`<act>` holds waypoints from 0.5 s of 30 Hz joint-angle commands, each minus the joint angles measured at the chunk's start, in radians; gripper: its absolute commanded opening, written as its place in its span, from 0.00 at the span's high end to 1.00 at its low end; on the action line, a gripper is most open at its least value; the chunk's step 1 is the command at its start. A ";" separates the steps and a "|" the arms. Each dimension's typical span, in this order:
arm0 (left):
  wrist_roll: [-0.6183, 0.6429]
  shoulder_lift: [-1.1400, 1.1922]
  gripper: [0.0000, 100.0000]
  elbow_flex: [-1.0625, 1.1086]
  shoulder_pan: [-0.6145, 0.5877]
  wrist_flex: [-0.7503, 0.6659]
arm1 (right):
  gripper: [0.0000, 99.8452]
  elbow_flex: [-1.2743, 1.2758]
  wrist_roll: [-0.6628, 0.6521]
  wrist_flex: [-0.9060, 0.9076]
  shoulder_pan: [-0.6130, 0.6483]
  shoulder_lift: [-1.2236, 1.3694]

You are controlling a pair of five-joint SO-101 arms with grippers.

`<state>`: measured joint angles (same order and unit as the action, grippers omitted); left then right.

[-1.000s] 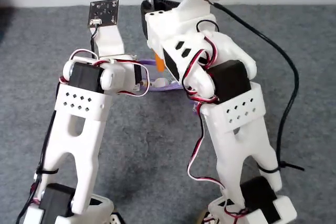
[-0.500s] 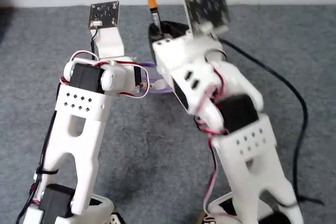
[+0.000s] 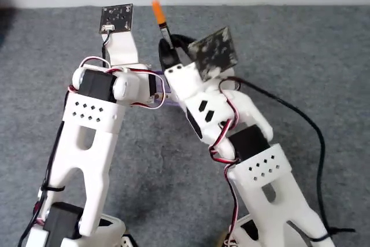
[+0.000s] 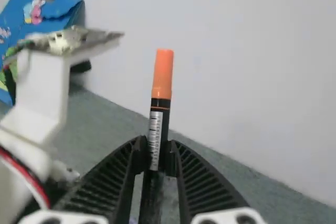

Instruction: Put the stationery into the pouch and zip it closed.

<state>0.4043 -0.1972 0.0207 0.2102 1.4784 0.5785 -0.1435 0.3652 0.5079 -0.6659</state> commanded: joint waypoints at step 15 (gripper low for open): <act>-0.015 0.000 0.97 0.001 0.002 -0.011 | 0.99 0.141 -0.196 -0.289 -0.064 -0.015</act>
<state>0.4043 -0.1972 0.0207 0.2163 1.4784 0.7380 -0.3230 0.0951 0.4296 -0.6736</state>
